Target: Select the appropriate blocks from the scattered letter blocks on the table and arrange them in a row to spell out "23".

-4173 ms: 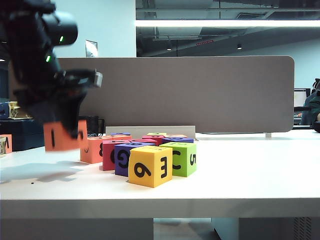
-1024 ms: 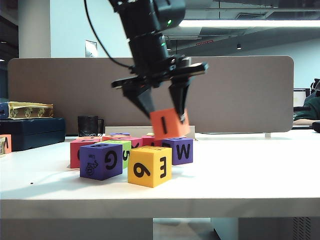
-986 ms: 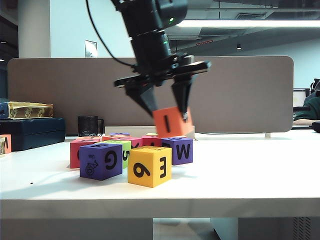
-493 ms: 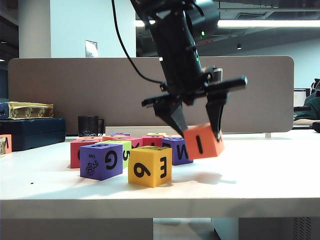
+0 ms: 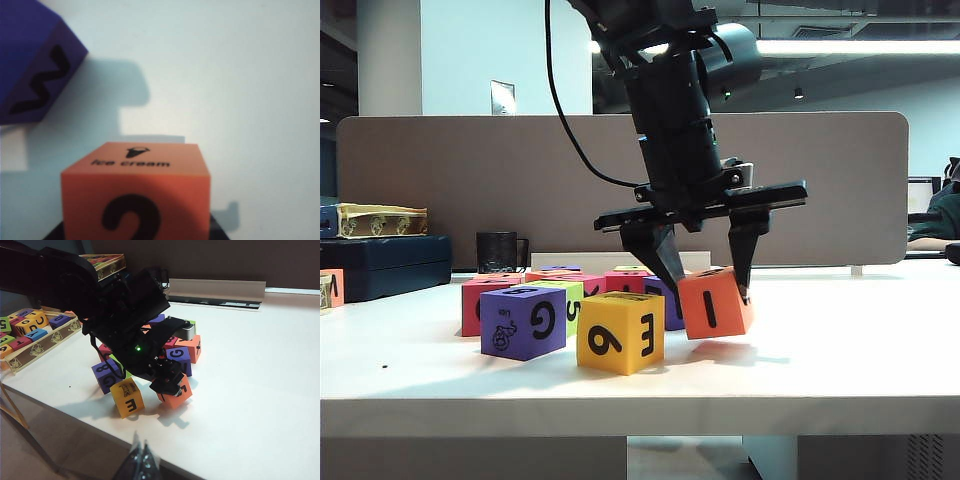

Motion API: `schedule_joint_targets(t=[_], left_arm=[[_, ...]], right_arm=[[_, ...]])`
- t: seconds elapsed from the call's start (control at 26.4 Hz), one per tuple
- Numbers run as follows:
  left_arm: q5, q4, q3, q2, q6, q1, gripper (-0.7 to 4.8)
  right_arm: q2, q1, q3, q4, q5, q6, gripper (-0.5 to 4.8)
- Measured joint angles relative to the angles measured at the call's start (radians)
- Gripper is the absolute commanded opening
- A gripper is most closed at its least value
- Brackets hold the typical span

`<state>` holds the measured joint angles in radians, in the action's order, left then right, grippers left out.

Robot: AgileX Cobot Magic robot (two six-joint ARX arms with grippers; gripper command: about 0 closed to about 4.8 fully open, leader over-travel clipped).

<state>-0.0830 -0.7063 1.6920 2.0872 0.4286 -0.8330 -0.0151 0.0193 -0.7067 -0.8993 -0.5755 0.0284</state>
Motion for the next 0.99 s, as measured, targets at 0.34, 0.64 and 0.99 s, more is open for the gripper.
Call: schedule_joint_targets(t=[0.34,0.64,0.99], left_arm=[[-0.024,0.000,0.000,0.000,0.126,0.000,2.43],[-0.023,-0.050,0.000,0.020,0.150,0.000,3.46],[-0.006,-0.032,0.000,0.026,0.136,-0.013,4.14]], right_arm=[[0.000,0.000,0.000,0.000,0.000,0.000,-0.01],[0.000,0.000,0.000,0.000,0.000,0.000,-0.01],[0.000,0.000,0.000,-0.003,0.000,0.000,-0.01]])
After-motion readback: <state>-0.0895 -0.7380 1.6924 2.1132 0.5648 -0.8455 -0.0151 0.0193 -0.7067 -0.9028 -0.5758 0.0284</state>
